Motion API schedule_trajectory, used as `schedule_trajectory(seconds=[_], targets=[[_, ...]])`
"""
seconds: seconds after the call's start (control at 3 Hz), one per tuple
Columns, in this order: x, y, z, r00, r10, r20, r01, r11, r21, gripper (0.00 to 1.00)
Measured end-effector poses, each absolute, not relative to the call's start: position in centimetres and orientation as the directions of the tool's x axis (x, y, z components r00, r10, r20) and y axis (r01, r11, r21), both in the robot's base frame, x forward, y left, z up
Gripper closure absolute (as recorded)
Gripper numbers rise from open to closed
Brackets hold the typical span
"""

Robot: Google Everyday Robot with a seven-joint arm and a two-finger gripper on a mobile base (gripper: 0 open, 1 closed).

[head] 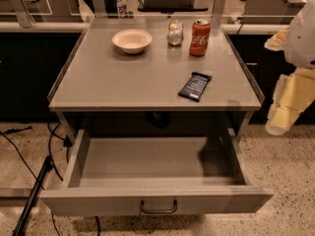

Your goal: Place rxbar blueberry into top drawer

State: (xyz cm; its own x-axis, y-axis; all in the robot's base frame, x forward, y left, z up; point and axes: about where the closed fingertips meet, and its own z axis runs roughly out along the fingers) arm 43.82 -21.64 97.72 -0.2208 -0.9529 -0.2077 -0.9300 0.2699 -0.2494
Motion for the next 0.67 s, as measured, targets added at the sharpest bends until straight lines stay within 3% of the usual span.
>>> schedule_trajectory(seconds=[0.67], targets=[[45.7,-20.9,97.9,-0.220,-0.944,-0.247,-0.920,0.285,-0.270,0.00]])
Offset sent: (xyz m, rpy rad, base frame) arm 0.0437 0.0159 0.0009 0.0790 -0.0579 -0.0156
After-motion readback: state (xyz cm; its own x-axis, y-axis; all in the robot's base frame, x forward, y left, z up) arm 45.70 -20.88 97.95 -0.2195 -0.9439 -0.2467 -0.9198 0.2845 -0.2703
